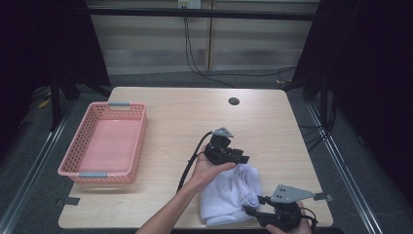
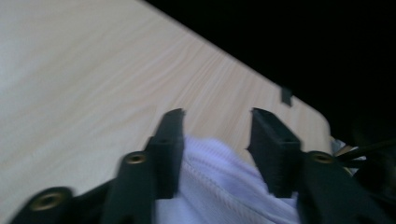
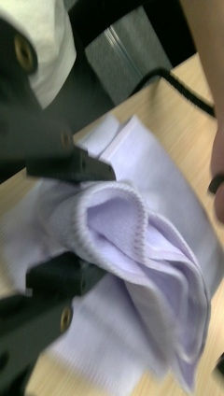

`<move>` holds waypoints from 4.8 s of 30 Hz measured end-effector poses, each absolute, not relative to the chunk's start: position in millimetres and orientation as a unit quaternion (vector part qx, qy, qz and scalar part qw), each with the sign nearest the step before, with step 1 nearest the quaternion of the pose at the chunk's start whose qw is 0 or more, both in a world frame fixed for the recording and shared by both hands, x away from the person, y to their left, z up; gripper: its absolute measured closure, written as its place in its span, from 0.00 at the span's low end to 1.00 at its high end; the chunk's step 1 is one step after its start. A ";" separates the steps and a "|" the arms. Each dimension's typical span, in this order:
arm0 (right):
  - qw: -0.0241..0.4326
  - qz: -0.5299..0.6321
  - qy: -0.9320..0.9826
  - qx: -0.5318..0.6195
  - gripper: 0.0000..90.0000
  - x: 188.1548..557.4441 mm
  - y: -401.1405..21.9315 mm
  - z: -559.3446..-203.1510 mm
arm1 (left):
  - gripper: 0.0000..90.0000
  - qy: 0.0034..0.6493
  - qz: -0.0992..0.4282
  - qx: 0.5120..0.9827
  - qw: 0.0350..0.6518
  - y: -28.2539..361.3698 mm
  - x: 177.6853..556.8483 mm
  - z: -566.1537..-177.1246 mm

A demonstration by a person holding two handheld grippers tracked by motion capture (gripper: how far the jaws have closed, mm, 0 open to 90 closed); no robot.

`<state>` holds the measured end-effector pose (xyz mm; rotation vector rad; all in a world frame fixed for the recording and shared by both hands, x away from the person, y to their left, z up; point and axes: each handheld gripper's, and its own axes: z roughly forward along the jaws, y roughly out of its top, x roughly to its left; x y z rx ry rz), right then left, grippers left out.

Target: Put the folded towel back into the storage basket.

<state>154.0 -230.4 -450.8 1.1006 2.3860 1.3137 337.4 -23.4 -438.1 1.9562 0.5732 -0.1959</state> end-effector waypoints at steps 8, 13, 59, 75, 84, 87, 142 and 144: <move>0.142 0.462 0.780 0.399 0.48 217.1 -240.7 -424.6 | 0.72 0.223 -0.049 0.844 0.486 43.9 285.9 -431.5; 0.144 0.438 0.788 0.409 0.46 277.1 -218.6 -433.8 | 0.64 0.188 -0.083 0.876 0.436 41.6 242.3 -462.7; 0.007 0.373 0.848 0.377 0.41 297.3 -237.0 -496.7 | 0.42 0.184 -0.017 0.911 0.369 61.4 197.2 -492.4; -0.010 0.400 0.831 0.386 0.79 299.9 -235.4 -489.5 | 0.81 0.211 -0.081 0.881 0.416 66.7 216.7 -482.4; -0.004 0.415 0.820 0.395 0.79 317.6 -231.4 -468.5 | 0.81 0.229 -0.079 0.857 0.455 84.0 233.7 -461.6; -0.001 0.424 0.817 0.391 0.79 324.5 -226.8 -457.4 | 0.81 0.235 -0.074 0.851 0.464 91.8 238.0 -453.9; -0.055 0.508 0.810 0.287 0.80 462.2 -7.9 -342.3 | 0.82 0.365 0.069 0.756 0.539 314.7 284.2 -351.6; -0.061 0.512 0.808 0.285 0.80 465.0 7.0 -339.1 | 0.82 0.378 0.081 0.749 0.538 330.9 282.3 -348.6</move>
